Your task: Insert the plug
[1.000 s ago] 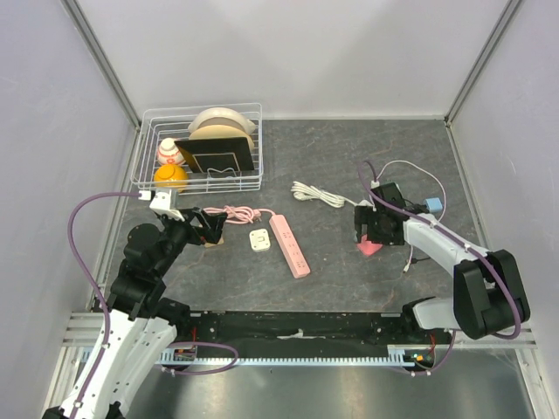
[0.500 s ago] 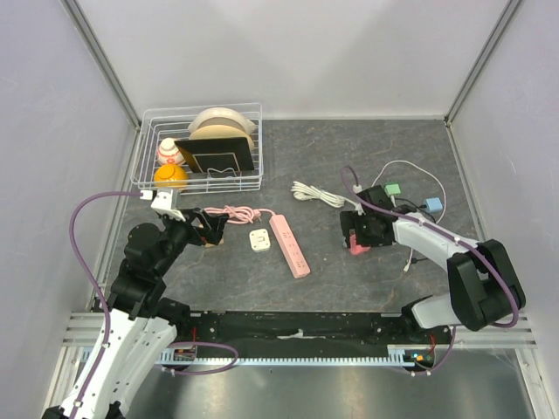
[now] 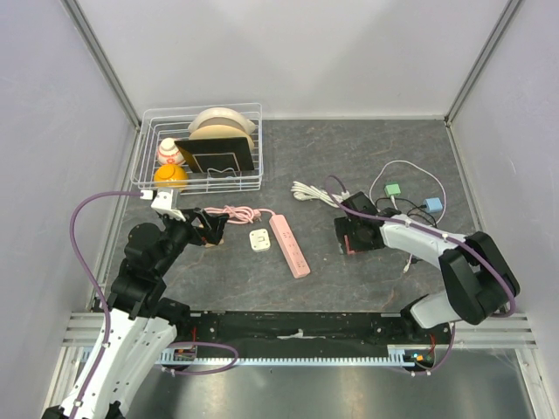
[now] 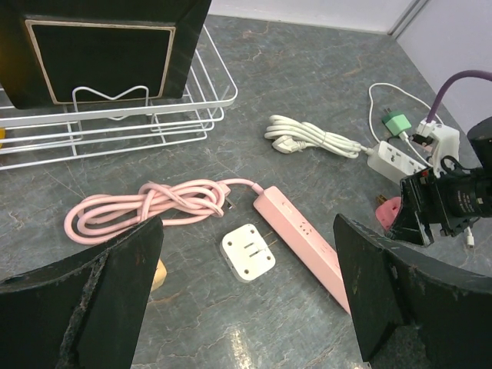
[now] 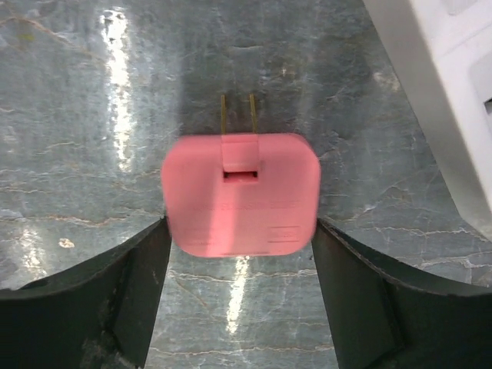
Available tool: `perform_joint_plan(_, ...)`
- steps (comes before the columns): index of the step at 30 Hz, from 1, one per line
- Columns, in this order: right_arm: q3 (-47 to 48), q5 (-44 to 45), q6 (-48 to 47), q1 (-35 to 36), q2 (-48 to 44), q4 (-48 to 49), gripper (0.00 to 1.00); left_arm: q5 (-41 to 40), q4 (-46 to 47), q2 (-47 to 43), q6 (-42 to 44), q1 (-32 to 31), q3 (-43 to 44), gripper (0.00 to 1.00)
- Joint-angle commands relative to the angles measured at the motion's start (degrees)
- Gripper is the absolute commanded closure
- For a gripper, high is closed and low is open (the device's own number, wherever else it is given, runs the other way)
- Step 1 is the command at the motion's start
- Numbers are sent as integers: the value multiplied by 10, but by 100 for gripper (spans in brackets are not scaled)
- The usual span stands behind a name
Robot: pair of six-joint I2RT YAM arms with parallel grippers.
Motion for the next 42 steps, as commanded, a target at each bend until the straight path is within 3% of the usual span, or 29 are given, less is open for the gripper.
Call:
perform_joint_plan(1, 18, 37, 14, 20, 22, 0, 22, 15, 8, 6, -2, -1, 8, 0)
perform_joint_plan(5, 16, 39, 18, 29, 26, 1, 42, 22, 12, 6, -2, 0, 7, 0)
perform_joint_plan(13, 16, 47, 8, 36, -2, 7, 65, 70, 23, 27, -3, -1, 8, 0)
perform_joint_plan(21, 18, 33, -22, 51, -75, 29, 70, 131, 31, 81, -50, -1, 18, 0)
perform_joint_plan(30, 40, -11, -73, 122, -167, 62, 70, 316, 152, 215, -187, -11, 22, 2)
perform_joint_plan(37, 66, -33, -88, 182, -219, 90, 69, 310, 260, 303, -273, -79, 30, 4)
perform_joint_plan(42, 84, -34, -95, 221, -225, 104, 68, 256, 306, 351, -339, -122, 31, 8)
